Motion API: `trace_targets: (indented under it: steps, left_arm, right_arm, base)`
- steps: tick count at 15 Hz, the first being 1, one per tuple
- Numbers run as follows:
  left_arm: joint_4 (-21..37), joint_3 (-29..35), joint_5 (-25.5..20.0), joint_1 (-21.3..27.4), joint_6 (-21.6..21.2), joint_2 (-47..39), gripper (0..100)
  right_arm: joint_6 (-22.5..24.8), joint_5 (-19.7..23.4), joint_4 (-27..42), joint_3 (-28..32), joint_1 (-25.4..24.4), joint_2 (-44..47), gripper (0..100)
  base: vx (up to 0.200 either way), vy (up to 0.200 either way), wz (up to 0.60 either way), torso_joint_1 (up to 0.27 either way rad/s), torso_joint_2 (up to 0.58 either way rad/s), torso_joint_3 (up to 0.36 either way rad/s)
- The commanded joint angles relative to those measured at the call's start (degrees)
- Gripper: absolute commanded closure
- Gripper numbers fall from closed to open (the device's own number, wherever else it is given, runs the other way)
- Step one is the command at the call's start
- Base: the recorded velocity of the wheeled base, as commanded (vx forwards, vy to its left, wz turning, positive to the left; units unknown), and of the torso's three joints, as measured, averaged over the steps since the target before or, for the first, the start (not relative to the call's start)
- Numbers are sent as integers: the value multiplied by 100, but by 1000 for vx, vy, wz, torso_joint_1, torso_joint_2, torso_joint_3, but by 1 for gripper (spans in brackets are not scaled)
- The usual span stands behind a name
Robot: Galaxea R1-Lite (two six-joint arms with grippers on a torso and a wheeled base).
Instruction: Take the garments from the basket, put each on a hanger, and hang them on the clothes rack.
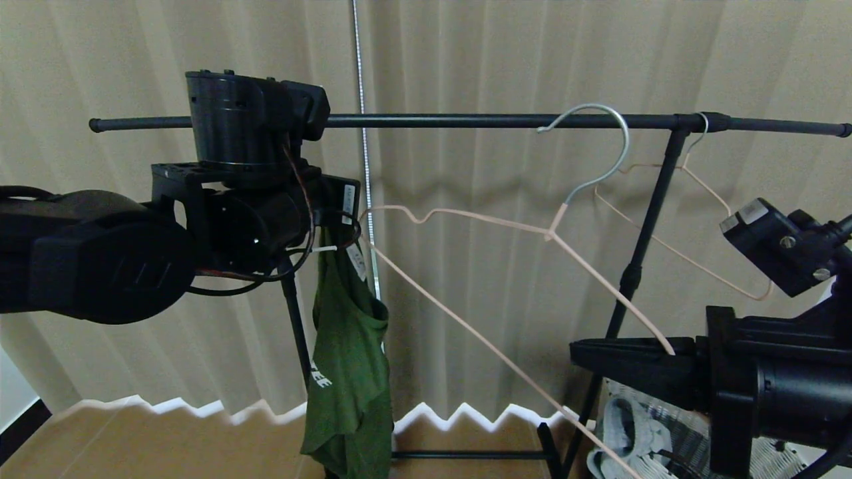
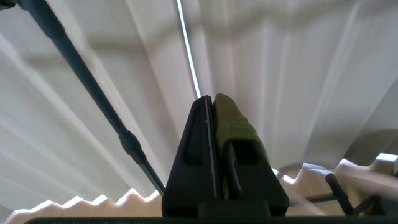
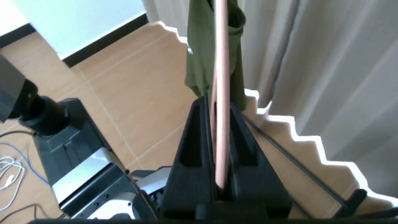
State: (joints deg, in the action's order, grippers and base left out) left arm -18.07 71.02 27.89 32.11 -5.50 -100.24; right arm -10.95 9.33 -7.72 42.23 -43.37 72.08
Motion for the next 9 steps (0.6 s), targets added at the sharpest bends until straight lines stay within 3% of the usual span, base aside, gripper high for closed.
trace_targets:
  steps: [1,9]
  left_arm:
    - [-4,-9,-3,6,-4,14,100]
    - [14,-62,-3,76,128,49,100]
  right_arm:
    - [5,69,-11,-48,-4,16,100]
    - [14,78,-283,-48,4,324,100]
  base:
    - [0,0,0,0,0,0]
    - [0,0,0,0,0,0]
